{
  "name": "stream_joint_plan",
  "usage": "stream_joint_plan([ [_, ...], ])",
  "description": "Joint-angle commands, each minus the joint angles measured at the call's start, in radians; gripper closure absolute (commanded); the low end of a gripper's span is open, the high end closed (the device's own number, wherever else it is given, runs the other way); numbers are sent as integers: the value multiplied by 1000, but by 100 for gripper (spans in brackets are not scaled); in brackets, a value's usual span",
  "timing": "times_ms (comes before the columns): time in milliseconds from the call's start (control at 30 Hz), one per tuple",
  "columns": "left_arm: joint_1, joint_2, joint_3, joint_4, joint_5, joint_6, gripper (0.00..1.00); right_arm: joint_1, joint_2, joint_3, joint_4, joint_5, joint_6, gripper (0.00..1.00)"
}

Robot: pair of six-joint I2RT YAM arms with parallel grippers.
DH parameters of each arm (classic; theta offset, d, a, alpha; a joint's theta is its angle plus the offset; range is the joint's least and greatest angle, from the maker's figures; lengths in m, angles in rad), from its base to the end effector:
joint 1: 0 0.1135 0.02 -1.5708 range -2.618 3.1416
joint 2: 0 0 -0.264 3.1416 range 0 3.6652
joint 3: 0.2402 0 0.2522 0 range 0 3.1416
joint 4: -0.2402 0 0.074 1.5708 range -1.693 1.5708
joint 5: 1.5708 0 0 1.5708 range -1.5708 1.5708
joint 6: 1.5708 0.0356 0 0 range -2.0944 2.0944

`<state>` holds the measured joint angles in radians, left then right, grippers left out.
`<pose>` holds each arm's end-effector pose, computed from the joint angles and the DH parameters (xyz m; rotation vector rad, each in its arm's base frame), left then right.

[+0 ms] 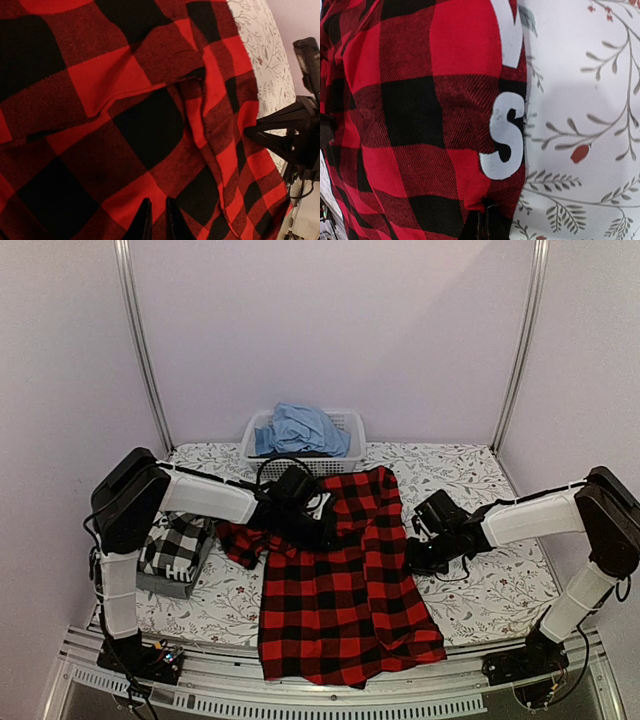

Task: Fold and stack the long sleeve shirts
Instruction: Adjust the 1/3-folded shirt at the center of the board.

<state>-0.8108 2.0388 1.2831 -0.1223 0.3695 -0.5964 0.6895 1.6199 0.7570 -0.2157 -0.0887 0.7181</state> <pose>0.2848 -0.3184 0.1423 0.4643 2.6327 -1.0030 0.2214 0.1866 0.1336 0.0088 2.7719 0.5443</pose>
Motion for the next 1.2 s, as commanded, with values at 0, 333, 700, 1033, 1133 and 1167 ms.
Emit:
stream_joint_plan([
  [0,29,92,79,-14,-49,-17,90,-39,78,79,66,19,-36,100],
  [333,150,227,126,-81,-80,7,91,-99,96,126,86,8,-80,59],
  [700,280,263,161,-172,-127,97,91,24,-424,-231,57,-6,19,46],
  [1033,323,260,204,-213,-115,139,91,276,-318,-232,9,115,170,92],
  [1133,321,246,204,-206,-97,147,90,327,-251,-199,67,101,186,93],
  [1167,321,240,204,-204,-91,149,90,335,-206,-183,92,99,188,93],
])
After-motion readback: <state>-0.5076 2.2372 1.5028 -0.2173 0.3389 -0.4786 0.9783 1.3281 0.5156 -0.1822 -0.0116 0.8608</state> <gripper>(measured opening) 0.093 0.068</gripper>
